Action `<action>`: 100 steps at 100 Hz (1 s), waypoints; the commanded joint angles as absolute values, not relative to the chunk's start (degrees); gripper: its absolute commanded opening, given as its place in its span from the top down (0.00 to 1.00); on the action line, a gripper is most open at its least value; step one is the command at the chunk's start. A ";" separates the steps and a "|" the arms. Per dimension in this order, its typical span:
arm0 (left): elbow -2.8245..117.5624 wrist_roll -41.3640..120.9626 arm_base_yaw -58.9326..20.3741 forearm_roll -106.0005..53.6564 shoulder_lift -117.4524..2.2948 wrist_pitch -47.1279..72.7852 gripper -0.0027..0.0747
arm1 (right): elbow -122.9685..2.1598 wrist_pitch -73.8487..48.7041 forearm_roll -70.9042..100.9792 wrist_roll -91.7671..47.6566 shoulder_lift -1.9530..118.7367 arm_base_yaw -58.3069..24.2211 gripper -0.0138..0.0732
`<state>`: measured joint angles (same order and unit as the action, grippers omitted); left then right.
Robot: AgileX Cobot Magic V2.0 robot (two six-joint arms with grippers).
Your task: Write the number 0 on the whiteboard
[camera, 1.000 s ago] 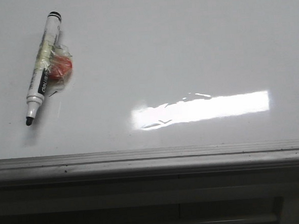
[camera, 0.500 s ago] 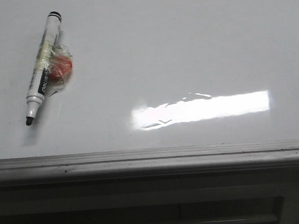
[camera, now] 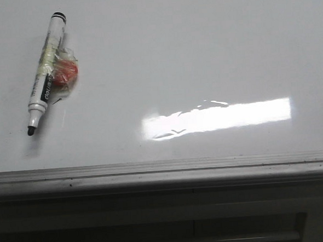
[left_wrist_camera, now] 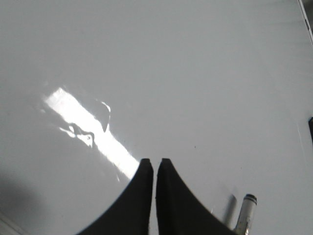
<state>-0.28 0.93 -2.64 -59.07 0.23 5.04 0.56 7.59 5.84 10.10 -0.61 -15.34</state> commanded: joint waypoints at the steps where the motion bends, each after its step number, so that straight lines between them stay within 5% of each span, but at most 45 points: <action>1: -0.96 3.03 -2.59 -58.25 1.84 0.00 0.97 | -2.62 10.39 6.42 10.92 -1.72 -15.03 0.88; 10: 2.09 10.09 -2.59 -51.76 1.84 0.00 0.82 | -5.53 6.92 6.67 11.01 -1.61 -15.03 0.83; 22: 8.72 17.27 -2.59 -45.52 0.88 3.09 0.44 | -9.27 1.61 6.75 11.01 -1.61 -15.03 0.77; 27: 12.20 20.13 -2.59 -42.15 -0.69 8.07 0.37 | -10.56 -0.94 6.75 11.01 -1.34 -15.03 0.75; 50: 29.58 24.51 -2.59 -27.79 -18.20 39.28 0.53 | -12.64 -5.75 6.75 11.01 1.08 -15.03 0.61; 80: 42.01 25.77 -15.44 -16.31 -35.73 48.34 0.53 | -14.69 -17.02 6.75 10.17 3.85 -15.03 0.55; 100: 46.78 7.33 -23.73 -8.89 -46.08 52.43 0.53 | -20.26 -25.03 6.75 3.58 7.63 -15.03 0.42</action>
<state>43.20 15.09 -20.94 -8.03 -42.82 55.89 -16.01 -26.31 6.54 6.68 4.89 -15.34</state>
